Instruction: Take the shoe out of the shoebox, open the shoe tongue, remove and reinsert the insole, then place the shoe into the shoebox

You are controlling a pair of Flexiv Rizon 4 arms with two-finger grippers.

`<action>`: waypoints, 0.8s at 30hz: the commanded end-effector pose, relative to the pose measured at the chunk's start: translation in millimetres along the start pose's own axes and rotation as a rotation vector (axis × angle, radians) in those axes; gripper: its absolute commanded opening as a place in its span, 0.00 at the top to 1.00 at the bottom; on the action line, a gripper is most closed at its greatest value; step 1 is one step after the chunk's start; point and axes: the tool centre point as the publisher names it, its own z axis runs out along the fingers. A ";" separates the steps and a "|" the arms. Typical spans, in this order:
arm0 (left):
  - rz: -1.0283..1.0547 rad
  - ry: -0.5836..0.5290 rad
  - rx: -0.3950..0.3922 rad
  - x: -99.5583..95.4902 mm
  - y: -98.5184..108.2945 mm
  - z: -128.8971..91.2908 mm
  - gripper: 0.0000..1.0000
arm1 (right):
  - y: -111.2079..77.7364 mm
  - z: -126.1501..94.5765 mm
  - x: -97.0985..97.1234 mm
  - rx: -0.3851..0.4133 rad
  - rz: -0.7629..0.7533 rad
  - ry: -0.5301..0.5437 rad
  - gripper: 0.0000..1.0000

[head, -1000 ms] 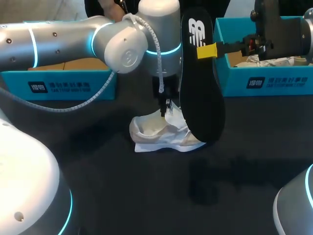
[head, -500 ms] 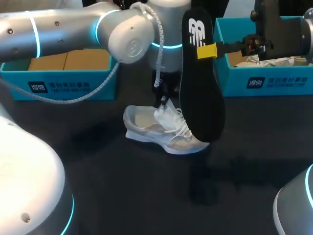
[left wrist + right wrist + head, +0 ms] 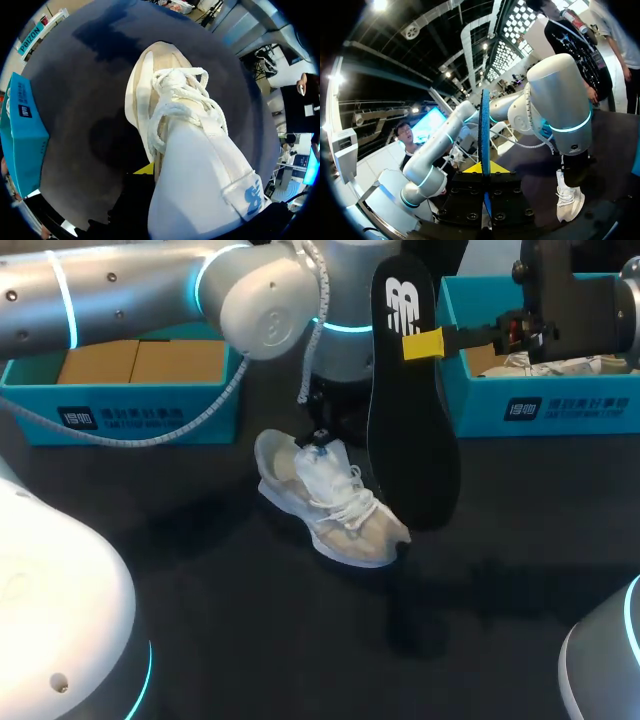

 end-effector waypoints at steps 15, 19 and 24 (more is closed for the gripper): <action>0.002 -0.013 0.006 6.8 2.5 -1.5 1.00 | 1.9 3.2 -1.6 0.004 0.001 0.000 1.00; 0.028 -0.008 0.010 6.3 4.2 -2.3 1.00 | 1.9 3.2 -1.6 0.004 0.001 0.000 1.00; 0.163 0.056 -0.005 1.5 10.5 -8.0 1.00 | 1.9 3.2 -1.6 0.004 0.001 0.000 1.00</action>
